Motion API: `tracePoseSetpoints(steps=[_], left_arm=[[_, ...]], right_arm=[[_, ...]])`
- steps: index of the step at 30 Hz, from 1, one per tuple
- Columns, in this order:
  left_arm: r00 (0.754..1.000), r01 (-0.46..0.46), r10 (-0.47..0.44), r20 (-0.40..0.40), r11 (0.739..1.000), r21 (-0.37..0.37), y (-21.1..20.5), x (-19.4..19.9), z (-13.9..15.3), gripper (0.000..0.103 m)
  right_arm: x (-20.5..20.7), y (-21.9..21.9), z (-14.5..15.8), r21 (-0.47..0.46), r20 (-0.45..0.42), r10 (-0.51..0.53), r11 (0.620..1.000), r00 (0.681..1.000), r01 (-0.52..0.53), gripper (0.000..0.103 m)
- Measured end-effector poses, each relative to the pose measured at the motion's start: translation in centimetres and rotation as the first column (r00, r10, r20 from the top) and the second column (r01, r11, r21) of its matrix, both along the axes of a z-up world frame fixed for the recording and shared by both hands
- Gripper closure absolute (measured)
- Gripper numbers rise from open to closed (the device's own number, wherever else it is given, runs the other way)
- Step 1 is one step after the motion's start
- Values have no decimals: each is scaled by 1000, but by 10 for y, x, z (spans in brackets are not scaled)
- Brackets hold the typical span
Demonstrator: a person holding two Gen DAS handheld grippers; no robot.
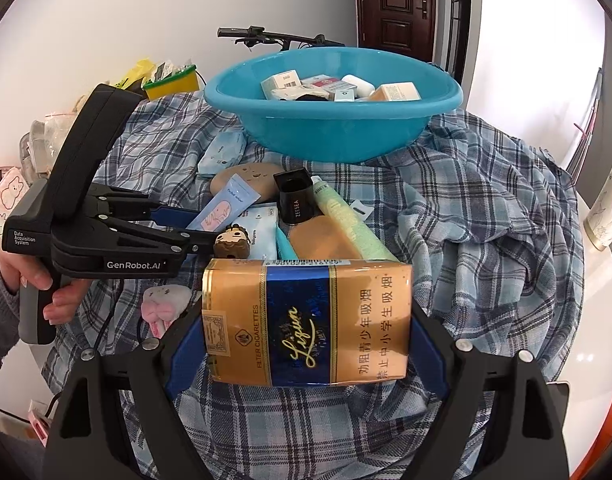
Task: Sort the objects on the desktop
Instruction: 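Close the left gripper on the light blue lotion tube while the right holds the Liqun pack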
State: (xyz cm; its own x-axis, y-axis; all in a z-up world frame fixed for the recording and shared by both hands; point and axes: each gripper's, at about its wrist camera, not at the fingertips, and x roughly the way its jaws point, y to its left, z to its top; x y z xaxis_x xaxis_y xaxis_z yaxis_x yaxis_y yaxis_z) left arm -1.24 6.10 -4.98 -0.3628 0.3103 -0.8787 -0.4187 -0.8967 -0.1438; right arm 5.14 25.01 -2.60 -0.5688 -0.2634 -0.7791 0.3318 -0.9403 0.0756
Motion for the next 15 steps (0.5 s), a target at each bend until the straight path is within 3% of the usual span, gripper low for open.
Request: tracePoseSetpoints(steps=[1, 11, 15], left_arm=[[1000, -2, 2, -1, 1000, 1, 0, -1, 0, 67], [995, -70, 71, -71, 997, 28, -12, 11, 14, 70], [983, -120, 125, -134, 992, 45, -19, 22, 25, 70]], right_arm=[[0, 1, 0, -2, 2, -2, 1000, 1000, 2, 17], [-1, 3, 0, -1, -4, -18, 1000, 1000, 18, 17], [-1, 2, 3, -5, -27, -29, 1000, 999, 29, 17]])
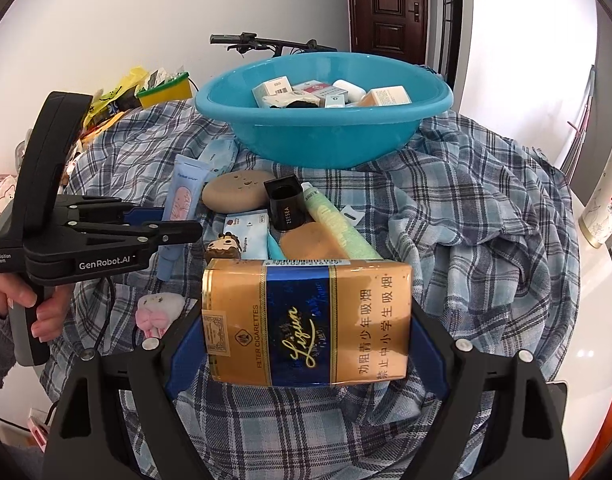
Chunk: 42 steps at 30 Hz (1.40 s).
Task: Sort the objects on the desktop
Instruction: 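Close the left gripper on the light blue lotion tube while the right holds the Liqun pack, then lift the tube with the left gripper and the Liqun pack with the right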
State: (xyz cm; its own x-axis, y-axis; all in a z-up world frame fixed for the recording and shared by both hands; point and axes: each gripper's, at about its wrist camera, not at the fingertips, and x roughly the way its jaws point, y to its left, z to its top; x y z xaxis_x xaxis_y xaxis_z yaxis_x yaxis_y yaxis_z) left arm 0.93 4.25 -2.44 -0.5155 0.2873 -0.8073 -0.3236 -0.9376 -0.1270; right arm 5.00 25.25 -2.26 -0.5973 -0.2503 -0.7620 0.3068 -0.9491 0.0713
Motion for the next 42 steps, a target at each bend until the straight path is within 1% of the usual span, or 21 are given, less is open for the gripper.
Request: tracePoseSetpoints(steps=[2, 4, 5, 7, 10, 12, 15, 17, 18, 20, 21, 24, 25, 27, 29, 30, 32, 34, 37, 40, 42], left_arm=[[998, -16, 17, -54, 1000, 9, 0, 8, 10, 75], [992, -35, 37, -118, 999, 14, -1, 17, 21, 88], [988, -43, 45, -146, 999, 15, 0, 20, 26, 88], [978, -57, 62, -200, 998, 29, 0, 27, 37, 92], [969, -60, 68, -238, 997, 43, 0, 32, 48, 92], [972, -58, 64, -227, 998, 34, 1, 32, 48, 92], [979, -51, 58, -193, 998, 38, 0, 32, 38, 92], [974, -64, 68, -218, 998, 25, 0, 36, 34, 92], [975, -64, 67, -213, 998, 20, 1, 36, 31, 92], [982, -69, 73, -172, 997, 29, 0, 31, 24, 88], [986, -73, 78, -145, 997, 36, -1, 28, 18, 84], [991, -85, 89, -98, 996, 39, -3, 23, 2, 83], [991, -93, 96, -92, 995, 35, -3, 22, -2, 86], [990, -100, 104, -98, 994, 45, -5, 23, -4, 88], [987, -111, 112, -119, 994, 18, -4, 24, -2, 88], [985, -114, 115, -129, 993, 16, -4, 25, -1, 88], [982, -115, 118, -145, 993, 27, -5, 27, 4, 88], [975, -118, 123, -183, 992, 37, -7, 31, 13, 88], [955, -135, 143, -261, 990, 52, -9, 39, 30, 88], [925, -142, 156, -348, 988, 64, -10, 48, 49, 88], [901, -128, 141, -410, 990, 59, -8, 54, 63, 88]], right_arm=[[1, -1, 4, 0, -24, -11, 1000, 1000, 11, 17], [3, -2, 10, -5, -57, -20, 1000, 998, 19, 17], [3, -3, 14, -9, -78, -26, 1000, 997, 25, 17], [4, -5, 22, -13, -117, -33, 999, 993, 32, 17], [6, -10, 32, -14, -162, -31, 999, 986, 29, 17], [7, -13, 37, -19, -173, -24, 1000, 985, 21, 17], [8, -14, 37, -14, -172, -18, 1000, 985, 16, 17], [8, -13, 35, -13, -164, -20, 1000, 986, 18, 17], [8, -12, 33, -13, -158, -23, 1000, 987, 21, 17], [7, -10, 31, -15, -150, -29, 1000, 988, 27, 17], [7, -8, 30, -18, -146, -32, 999, 989, 30, 17], [7, -6, 29, -22, -143, -38, 999, 989, 35, 17], [6, -5, 30, -21, -144, -39, 999, 989, 37, 17], [6, -4, 30, -20, -144, -42, 999, 989, 40, 17], [6, -2, 28, -18, -141, -44, 999, 989, 42, 17], [5, -2, 28, -17, -139, -45, 999, 989, 43, 17], [5, -1, 27, -24, -137, -50, 999, 989, 47, 17], [5, -1, 27, -30, -139, -50, 998, 989, 47, 17], [7, -2, 31, -39, -154, -47, 998, 987, 42, 17], [10, -5, 35, -43, -179, -42, 998, 983, 35, 17], [12, -8, 40, -43, -213, -43, 998, 976, 35, 17]])
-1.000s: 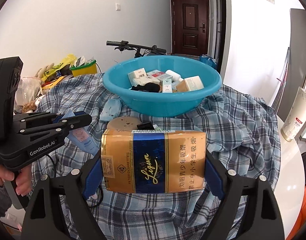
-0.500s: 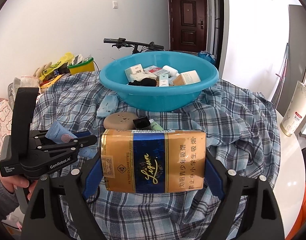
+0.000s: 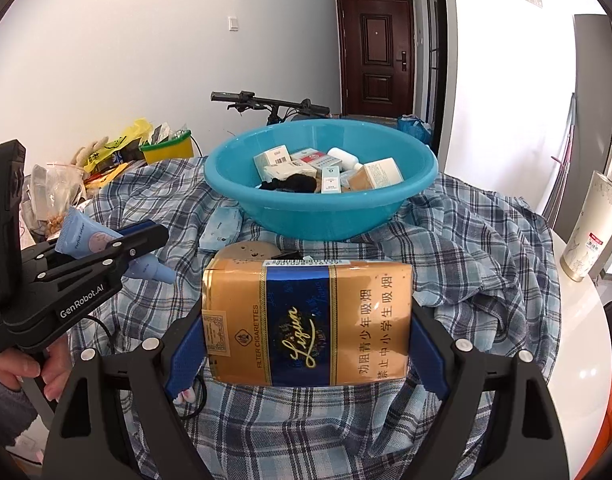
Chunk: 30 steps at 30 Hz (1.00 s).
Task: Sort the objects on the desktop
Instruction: 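Lift the tube with the left gripper and the Liqun pack with the right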
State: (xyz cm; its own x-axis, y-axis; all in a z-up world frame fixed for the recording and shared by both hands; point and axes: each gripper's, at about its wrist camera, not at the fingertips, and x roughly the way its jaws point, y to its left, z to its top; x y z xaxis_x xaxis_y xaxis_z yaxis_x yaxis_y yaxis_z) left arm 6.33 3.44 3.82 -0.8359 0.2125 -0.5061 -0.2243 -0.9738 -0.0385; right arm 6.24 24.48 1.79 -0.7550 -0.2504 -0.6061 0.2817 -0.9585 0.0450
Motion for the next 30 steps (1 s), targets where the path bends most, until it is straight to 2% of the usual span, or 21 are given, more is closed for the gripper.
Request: tracePoseSetpoints(steps=[3, 6, 10, 16, 21, 30], left_arm=[[993, -30, 28, -119, 999, -18, 1, 10, 22, 88], [976, -56, 54, -212, 998, -4, -1, 17, 48, 88], [947, -74, 80, -312, 997, 31, -3, 21, 84, 88], [900, -80, 108, -421, 993, 84, -6, 27, 135, 88], [864, -100, 135, -484, 990, 97, -7, 37, 164, 88], [860, -92, 131, -493, 990, 104, -8, 49, 176, 88]], right_arm=[[6, -5, 16, 5, -84, -9, 1000, 996, 9, 17], [13, -13, 37, 30, -192, -17, 999, 981, 23, 17], [18, -20, 72, 35, -325, -38, 998, 945, 52, 17], [21, -27, 119, 5, -456, -67, 997, 888, 78, 17], [25, -31, 145, -22, -517, -79, 997, 853, 78, 17], [36, -32, 154, -34, -546, -84, 996, 834, 79, 17]])
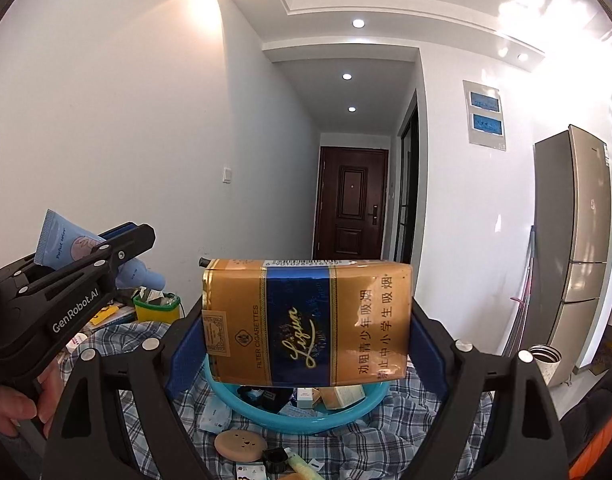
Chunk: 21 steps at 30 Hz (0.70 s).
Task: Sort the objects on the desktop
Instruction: 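Lift the tube with the left gripper and the Liqun pack with the right, then carry both held items over the turquoise basin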
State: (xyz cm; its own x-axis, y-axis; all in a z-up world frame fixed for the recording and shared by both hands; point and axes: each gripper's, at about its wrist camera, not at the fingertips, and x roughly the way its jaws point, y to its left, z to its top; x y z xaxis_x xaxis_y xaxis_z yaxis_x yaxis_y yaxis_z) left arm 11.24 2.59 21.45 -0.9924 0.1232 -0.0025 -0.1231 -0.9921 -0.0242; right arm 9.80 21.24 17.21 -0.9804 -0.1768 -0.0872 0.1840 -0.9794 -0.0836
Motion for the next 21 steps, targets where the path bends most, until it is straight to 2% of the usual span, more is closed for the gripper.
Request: tracePoseSetpoints(steps=[11, 14, 19, 21], left_arm=[[1000, 9, -10, 25, 1000, 2, 5, -9, -6, 88], [999, 13, -13, 29, 1000, 2, 5, -19, -8, 88], [996, 53, -57, 70, 997, 58, 0, -52, -16, 88], [997, 45, -48, 60, 998, 45, 2, -67, -19, 88]], right_arm=[[2, 6, -4, -2, 2, 0, 1000, 1000, 0, 17], [0, 6, -5, 2, -2, 0, 1000, 1000, 0, 17], [-25, 2, -7, 23, 2, -7, 1000, 1000, 7, 17], [-39, 3, -9, 15, 9, -7, 1000, 1000, 7, 17]])
